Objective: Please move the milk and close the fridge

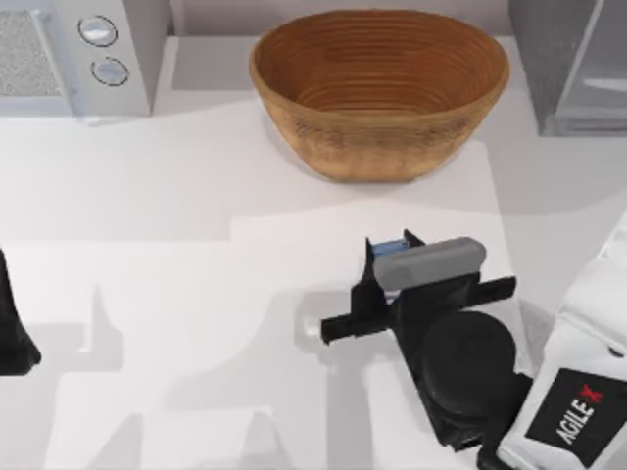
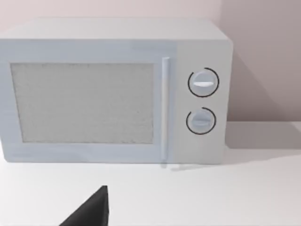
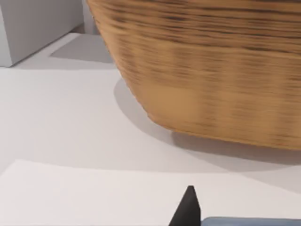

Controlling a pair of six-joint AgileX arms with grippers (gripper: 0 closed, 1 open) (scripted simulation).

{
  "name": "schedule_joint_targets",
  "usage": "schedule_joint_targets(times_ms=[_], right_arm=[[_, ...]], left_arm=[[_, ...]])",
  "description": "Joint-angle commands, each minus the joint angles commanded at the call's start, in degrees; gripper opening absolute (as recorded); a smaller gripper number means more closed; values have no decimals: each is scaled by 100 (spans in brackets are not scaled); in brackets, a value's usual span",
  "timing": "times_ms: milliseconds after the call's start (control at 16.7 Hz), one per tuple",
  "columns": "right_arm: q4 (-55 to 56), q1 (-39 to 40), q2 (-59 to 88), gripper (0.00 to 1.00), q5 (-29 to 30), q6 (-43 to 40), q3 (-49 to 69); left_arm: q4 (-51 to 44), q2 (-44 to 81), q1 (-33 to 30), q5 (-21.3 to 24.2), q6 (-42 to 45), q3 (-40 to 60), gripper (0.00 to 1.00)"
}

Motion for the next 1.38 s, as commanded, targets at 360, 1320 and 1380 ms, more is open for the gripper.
schedule_joint_targets(times_ms=[360, 1320, 1380], right_arm=[[-163, 3, -257, 0, 0, 24, 15], [-1829, -4578, -3433, 0, -3173, -381, -838], [-1899, -4739, -3583, 0, -3314, -396, -869]], left_arm=[[0, 0, 0, 0, 0, 0, 100], [0, 0, 0, 0, 0, 0, 100], [0, 0, 0, 0, 0, 0, 100]])
